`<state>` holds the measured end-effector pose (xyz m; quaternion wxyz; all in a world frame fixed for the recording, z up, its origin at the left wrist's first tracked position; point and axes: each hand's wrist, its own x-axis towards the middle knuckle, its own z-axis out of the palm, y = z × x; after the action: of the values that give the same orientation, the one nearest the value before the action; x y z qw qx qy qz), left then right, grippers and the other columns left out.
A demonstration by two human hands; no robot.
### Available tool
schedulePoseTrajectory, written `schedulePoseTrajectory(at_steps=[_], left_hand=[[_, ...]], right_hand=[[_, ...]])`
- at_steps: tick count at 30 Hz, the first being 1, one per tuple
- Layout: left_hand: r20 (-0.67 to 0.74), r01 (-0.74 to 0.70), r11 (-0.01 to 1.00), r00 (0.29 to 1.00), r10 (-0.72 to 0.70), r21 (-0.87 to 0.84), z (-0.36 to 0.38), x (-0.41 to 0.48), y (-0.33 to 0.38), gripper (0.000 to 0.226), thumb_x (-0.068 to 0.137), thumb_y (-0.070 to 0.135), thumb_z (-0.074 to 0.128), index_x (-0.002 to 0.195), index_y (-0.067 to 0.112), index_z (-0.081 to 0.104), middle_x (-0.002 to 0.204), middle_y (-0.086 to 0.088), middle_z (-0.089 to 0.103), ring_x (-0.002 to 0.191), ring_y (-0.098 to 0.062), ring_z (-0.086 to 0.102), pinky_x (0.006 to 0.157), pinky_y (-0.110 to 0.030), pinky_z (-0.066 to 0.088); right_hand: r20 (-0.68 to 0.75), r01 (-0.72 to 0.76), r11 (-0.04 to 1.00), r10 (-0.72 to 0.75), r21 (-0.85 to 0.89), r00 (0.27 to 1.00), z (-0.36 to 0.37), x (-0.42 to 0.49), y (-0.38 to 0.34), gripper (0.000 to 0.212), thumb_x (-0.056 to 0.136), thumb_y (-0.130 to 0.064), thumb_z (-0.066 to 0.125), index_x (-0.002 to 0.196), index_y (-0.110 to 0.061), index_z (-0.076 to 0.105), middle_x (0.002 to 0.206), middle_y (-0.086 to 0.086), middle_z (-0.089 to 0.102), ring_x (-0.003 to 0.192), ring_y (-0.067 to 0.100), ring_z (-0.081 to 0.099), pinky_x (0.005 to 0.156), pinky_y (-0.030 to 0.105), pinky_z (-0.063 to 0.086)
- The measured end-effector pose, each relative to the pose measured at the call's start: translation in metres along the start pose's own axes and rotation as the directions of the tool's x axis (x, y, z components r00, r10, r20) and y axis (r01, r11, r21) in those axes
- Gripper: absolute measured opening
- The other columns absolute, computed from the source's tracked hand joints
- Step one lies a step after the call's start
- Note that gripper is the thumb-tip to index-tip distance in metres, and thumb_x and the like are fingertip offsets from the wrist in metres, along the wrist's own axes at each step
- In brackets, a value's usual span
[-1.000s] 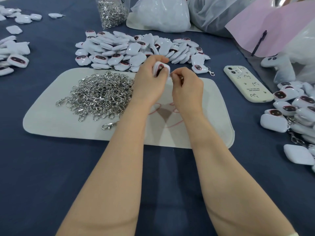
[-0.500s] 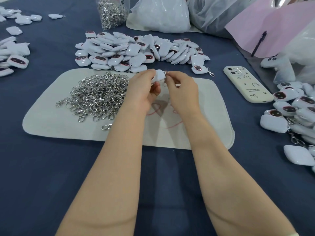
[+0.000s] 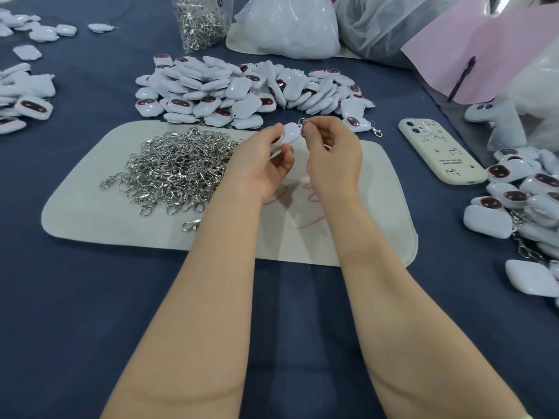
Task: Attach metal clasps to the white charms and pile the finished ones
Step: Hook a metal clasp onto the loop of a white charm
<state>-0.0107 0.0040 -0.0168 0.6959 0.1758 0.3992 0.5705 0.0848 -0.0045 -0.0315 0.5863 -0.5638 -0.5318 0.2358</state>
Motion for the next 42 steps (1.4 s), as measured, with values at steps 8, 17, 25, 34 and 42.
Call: schedulePoseTrajectory(at_steps=[8,17,25,34,42], left_hand=[[-0.034,-0.249,0.890,0.959,0.283,0.382,0.002,-0.001,-0.001,0.009,0.093,0.013,0.054,0.092,0.021,0.058,0.075,-0.001,0.053,0.047,-0.006,0.043,0.045,-0.015,0.041],[0.100,-0.467,0.697,0.861,0.499,0.544,0.002,0.000,0.000,0.013,0.091,0.011,0.056,0.099,0.020,0.059,0.082,0.003,0.054,0.060,-0.008,0.043,0.060,-0.021,0.036],[0.010,-0.373,0.764,0.901,0.433,0.527,0.003,0.000,0.000,0.008,0.092,0.013,0.054,0.098,0.017,0.058,0.073,0.002,0.051,0.052,-0.008,0.042,0.050,-0.020,0.039],[-0.001,-0.244,0.798,0.956,0.293,0.551,0.003,0.003,-0.003,0.021,0.090,0.016,0.055,0.109,0.010,0.061,0.084,-0.004,0.057,0.060,-0.011,0.051,0.054,-0.020,0.043],[0.098,-0.318,0.790,0.944,0.316,0.525,0.049,-0.010,-0.034,0.027,0.088,0.014,0.062,0.113,0.003,0.059,0.076,-0.001,0.057,0.059,-0.009,0.052,0.058,-0.020,0.044]], right_hand=[[0.067,0.186,0.940,-0.174,-0.284,0.982,-0.002,-0.001,0.004,0.012,0.091,-0.004,0.049,0.092,-0.003,0.061,0.090,0.007,0.062,0.084,0.024,0.053,0.075,0.031,0.040],[0.141,0.295,0.857,-0.260,-0.422,0.955,-0.001,0.000,0.009,0.014,0.092,-0.004,0.045,0.091,-0.001,0.059,0.090,0.014,0.060,0.084,0.032,0.049,0.075,0.037,0.036],[0.039,-0.008,0.973,0.017,-0.229,0.999,-0.001,0.002,0.007,0.026,0.097,-0.007,0.038,0.113,-0.010,0.058,0.111,0.006,0.062,0.102,0.020,0.057,0.090,0.034,0.044],[0.304,-0.166,0.983,0.182,-0.080,0.935,-0.011,0.006,-0.004,0.015,0.093,-0.021,0.052,0.105,-0.015,0.058,0.083,0.001,0.068,0.061,0.007,0.060,0.057,0.022,0.047],[0.193,-0.232,0.953,0.270,-0.197,0.943,-0.072,0.016,-0.014,0.014,0.078,-0.026,0.062,0.085,-0.013,0.062,0.072,-0.001,0.070,0.064,0.013,0.064,0.061,0.028,0.052]])
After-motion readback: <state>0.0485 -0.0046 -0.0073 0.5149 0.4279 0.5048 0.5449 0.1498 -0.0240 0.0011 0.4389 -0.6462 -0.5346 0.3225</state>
